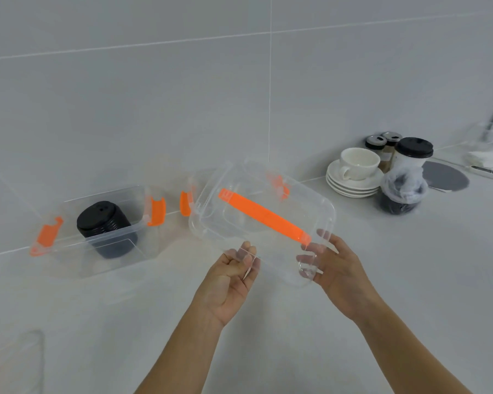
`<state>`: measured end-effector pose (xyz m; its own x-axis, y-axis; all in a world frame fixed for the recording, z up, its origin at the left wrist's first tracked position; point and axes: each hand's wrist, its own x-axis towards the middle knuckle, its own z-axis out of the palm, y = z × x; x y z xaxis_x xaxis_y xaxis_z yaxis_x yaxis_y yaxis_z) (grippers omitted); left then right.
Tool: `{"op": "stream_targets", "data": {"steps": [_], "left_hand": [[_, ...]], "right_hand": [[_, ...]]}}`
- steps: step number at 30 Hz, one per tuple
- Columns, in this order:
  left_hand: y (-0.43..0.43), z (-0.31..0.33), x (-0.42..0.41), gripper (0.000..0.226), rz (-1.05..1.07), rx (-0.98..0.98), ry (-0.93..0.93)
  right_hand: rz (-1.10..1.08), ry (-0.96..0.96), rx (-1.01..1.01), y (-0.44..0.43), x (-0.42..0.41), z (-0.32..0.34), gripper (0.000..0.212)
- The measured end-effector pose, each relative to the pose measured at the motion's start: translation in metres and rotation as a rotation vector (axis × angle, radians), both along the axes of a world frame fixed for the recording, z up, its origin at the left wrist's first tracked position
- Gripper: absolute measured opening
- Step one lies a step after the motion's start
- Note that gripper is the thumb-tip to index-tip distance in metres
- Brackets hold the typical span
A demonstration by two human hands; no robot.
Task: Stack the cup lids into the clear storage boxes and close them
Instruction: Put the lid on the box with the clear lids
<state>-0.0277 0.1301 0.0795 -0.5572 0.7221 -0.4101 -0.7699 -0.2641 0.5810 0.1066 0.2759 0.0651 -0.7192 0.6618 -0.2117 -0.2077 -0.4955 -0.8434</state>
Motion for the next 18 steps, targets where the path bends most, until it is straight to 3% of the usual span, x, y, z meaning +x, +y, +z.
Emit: {"op": "stream_targets", "data": {"steps": [5,7,9,12,18], "left_hand": [[-0.001,-0.002,-0.004,0.021,-0.078,0.059,0.081],[-0.006,0.001,-0.014,0.039,-0.097,0.101,0.1],[-0.012,0.005,-0.027,0.049,-0.047,0.089,0.081],[-0.02,0.012,-0.045,0.042,0.073,0.023,0.092],[-0.02,0.032,-0.061,0.034,0.168,-0.048,0.289]], "right_hand": [[-0.091,0.127,-0.075,0.007,-0.011,0.006,0.047],[-0.102,0.134,-0.069,0.014,-0.014,0.008,0.049],[-0.11,0.128,-0.051,0.022,-0.017,0.01,0.047],[-0.111,0.127,-0.04,0.032,-0.02,0.015,0.047],[-0.068,0.148,0.033,0.045,-0.04,0.028,0.032]]}}
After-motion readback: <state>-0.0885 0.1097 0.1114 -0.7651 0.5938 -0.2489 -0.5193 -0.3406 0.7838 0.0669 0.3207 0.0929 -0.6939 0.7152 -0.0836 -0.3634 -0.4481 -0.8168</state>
